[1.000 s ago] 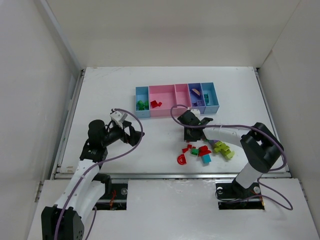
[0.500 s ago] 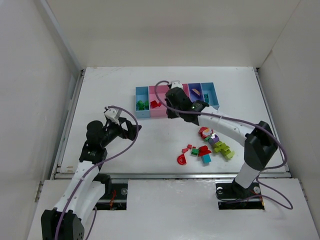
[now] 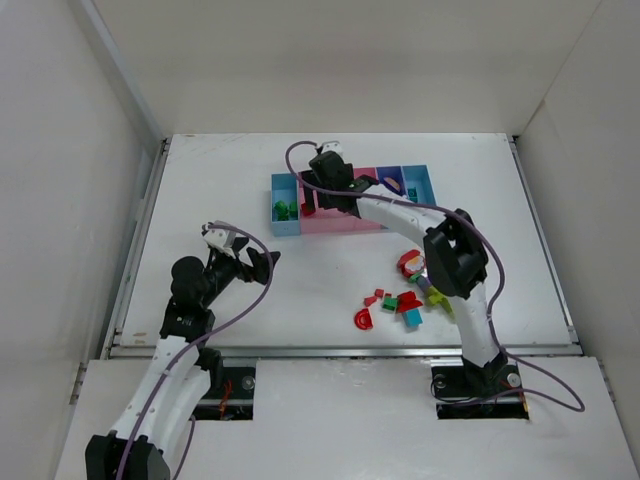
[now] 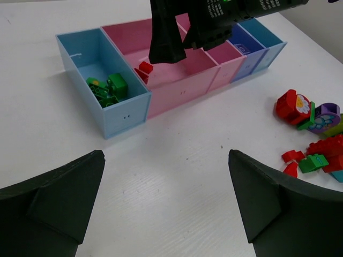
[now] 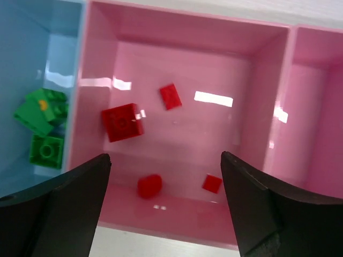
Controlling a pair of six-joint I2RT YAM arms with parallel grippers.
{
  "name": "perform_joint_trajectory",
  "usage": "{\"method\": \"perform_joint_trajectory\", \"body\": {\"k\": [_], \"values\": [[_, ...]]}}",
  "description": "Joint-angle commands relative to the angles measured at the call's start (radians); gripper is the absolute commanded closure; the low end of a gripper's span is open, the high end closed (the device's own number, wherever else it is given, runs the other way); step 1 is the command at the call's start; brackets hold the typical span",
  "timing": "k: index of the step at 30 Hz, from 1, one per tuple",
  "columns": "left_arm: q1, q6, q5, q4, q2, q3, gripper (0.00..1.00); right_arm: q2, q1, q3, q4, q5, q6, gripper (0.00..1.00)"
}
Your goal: Sort the legos into containers by color
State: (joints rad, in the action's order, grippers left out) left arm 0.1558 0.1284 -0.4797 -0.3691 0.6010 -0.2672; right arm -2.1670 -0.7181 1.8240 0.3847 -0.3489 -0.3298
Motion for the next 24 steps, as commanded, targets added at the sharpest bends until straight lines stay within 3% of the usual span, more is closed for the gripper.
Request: {"method": "perform_joint_trajectory", "body": {"k": [1, 6, 13, 18, 24], "values": [[0.004, 0.008, 0.007, -0.077, -0.027, 0.017, 0.0, 0.055, 0.008, 0.08, 0.008, -0.018, 0.02, 0.11], [0.004, 0.008, -0.003, -0.087, -0.018, 0.017, 0.0, 0.165, 0.008, 0.009, 0.02, -0.007, 0.029, 0.1], [0.004, 0.008, -0.003, -0.087, 0.0, 0.017, 0.0, 0.433, 0.008, -0.417, 0.147, 0.068, -0.077, 0.1], [0.004, 0.028, -0.003, -0.096, 0.009, 0.017, 0.0, 0.599, -0.013, -0.722, 0.214, 0.128, -0.291, 0.1], [0.004, 0.028, -0.013, -0.105, 0.01, 0.017, 0.0, 0.648, -0.032, -0.853, 0.189, 0.128, -0.35, 0.16]]}}
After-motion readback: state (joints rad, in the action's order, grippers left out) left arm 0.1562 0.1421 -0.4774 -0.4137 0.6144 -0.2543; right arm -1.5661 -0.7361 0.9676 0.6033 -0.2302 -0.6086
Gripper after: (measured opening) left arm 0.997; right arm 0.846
